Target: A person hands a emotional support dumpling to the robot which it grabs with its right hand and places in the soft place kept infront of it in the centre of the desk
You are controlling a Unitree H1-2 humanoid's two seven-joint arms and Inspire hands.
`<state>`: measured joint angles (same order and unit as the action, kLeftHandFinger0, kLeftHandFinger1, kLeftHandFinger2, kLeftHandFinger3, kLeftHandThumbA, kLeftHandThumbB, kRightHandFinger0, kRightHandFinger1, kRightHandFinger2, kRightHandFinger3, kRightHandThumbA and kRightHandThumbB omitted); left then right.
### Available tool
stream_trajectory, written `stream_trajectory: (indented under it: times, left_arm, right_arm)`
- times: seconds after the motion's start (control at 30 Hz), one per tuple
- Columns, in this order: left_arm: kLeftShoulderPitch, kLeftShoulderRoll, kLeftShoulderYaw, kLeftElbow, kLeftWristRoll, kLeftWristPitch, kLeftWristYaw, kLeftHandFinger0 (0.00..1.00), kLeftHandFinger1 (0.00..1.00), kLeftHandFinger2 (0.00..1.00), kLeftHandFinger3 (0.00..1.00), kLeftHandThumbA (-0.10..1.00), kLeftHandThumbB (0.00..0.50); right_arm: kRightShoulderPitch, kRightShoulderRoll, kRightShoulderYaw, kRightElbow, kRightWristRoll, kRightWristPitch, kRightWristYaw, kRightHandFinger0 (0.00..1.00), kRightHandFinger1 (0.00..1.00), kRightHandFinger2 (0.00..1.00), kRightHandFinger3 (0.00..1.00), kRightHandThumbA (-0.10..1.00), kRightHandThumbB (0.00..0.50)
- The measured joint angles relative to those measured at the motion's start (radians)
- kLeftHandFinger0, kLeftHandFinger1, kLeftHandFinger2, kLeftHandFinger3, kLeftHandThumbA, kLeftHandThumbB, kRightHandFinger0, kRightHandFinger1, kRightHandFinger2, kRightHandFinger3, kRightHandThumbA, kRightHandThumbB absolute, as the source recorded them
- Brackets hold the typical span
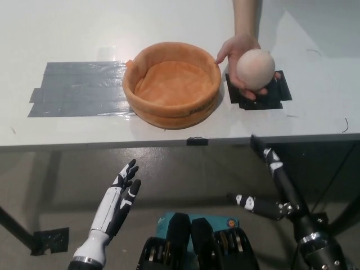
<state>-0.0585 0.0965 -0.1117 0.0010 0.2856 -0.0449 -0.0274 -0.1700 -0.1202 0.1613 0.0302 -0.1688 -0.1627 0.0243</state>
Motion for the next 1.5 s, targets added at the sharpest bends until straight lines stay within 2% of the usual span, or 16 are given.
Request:
stream_trajectory:
  times: [0.03, 0.1, 0.27, 0.3, 0.43, 0.6, 0.73, 0.87, 1.03, 1.4, 1.47, 1.5]
  left_arm:
    - [0.000, -0.001, 0.000, 0.000, 0.001, 0.000, 0.000, 1.00, 1.00, 1.00, 1.00, 1.00, 0.000]
    - [0.000, -0.002, 0.000, 0.000, 0.002, 0.000, 0.000, 1.00, 1.00, 1.00, 1.00, 1.00, 0.000]
    - [0.000, -0.004, 0.000, 0.001, 0.003, -0.003, 0.000, 1.00, 1.00, 1.00, 1.00, 1.00, 0.000]
    - [0.000, -0.005, 0.000, 0.001, 0.003, -0.004, 0.000, 1.00, 1.00, 1.00, 1.00, 1.00, 0.003]
    - [0.000, -0.005, 0.001, 0.000, 0.005, -0.004, 0.000, 1.00, 1.00, 1.00, 1.00, 1.00, 0.000]
    - [0.000, -0.006, 0.001, -0.001, 0.007, -0.006, 0.000, 1.00, 1.00, 1.00, 1.00, 1.00, 0.000]
    - [0.000, -0.006, 0.001, -0.002, 0.007, -0.006, 0.000, 1.00, 1.00, 1.00, 1.00, 1.00, 0.000]
    - [-0.001, -0.006, 0.001, -0.002, 0.007, -0.006, 0.000, 1.00, 1.00, 1.00, 1.00, 1.00, 0.000]
    - [-0.001, -0.007, 0.001, -0.002, 0.007, -0.006, 0.000, 1.00, 1.00, 1.00, 1.00, 1.00, 0.007]
    - [-0.004, -0.008, 0.001, -0.003, 0.007, -0.006, 0.000, 1.00, 1.00, 1.00, 1.00, 1.00, 0.001]
    - [-0.005, -0.008, 0.001, -0.003, 0.007, -0.006, 0.000, 1.00, 1.00, 1.00, 1.00, 1.00, 0.000]
    - [-0.006, -0.008, 0.001, -0.003, 0.008, -0.006, 0.000, 1.00, 1.00, 1.00, 1.00, 1.00, 0.000]
  right_arm:
    - [-0.010, 0.000, -0.009, -0.041, -0.023, 0.027, -0.003, 1.00, 1.00, 1.00, 1.00, 0.93, 0.273]
    - [-0.046, -0.002, -0.023, -0.090, -0.062, 0.075, -0.006, 1.00, 1.00, 1.00, 1.00, 0.92, 0.259]
    - [-0.178, -0.021, -0.032, -0.103, -0.158, 0.182, -0.007, 1.00, 1.00, 1.00, 1.00, 0.94, 0.286]
    - [-0.224, -0.032, -0.031, -0.091, -0.180, 0.207, -0.007, 1.00, 1.00, 1.00, 1.00, 0.91, 0.276]
    - [-0.379, -0.069, -0.026, -0.017, -0.240, 0.291, -0.001, 1.00, 1.00, 1.00, 1.00, 0.89, 0.290]
    - [-0.532, -0.090, 0.002, 0.113, -0.294, 0.381, 0.011, 1.00, 1.00, 1.00, 1.00, 0.88, 0.347]
    - [-0.610, -0.089, 0.028, 0.244, -0.312, 0.423, 0.020, 1.00, 1.00, 1.00, 1.00, 0.86, 0.340]
    - [-0.667, -0.089, 0.042, 0.377, -0.322, 0.444, 0.025, 1.00, 1.00, 1.00, 1.00, 0.86, 0.335]
    - [-0.729, -0.089, 0.051, 0.516, -0.326, 0.452, 0.024, 1.00, 1.00, 1.00, 1.00, 0.89, 0.362]
    - [-0.767, -0.086, 0.085, 0.687, -0.332, 0.450, -0.002, 1.00, 1.00, 1.00, 1.00, 0.90, 0.379]
    - [-0.767, -0.086, 0.089, 0.706, -0.332, 0.448, -0.010, 1.00, 1.00, 1.00, 1.00, 0.87, 0.366]
    - [-0.769, -0.086, 0.090, 0.715, -0.332, 0.447, -0.015, 1.00, 1.00, 1.00, 1.00, 0.79, 0.354]
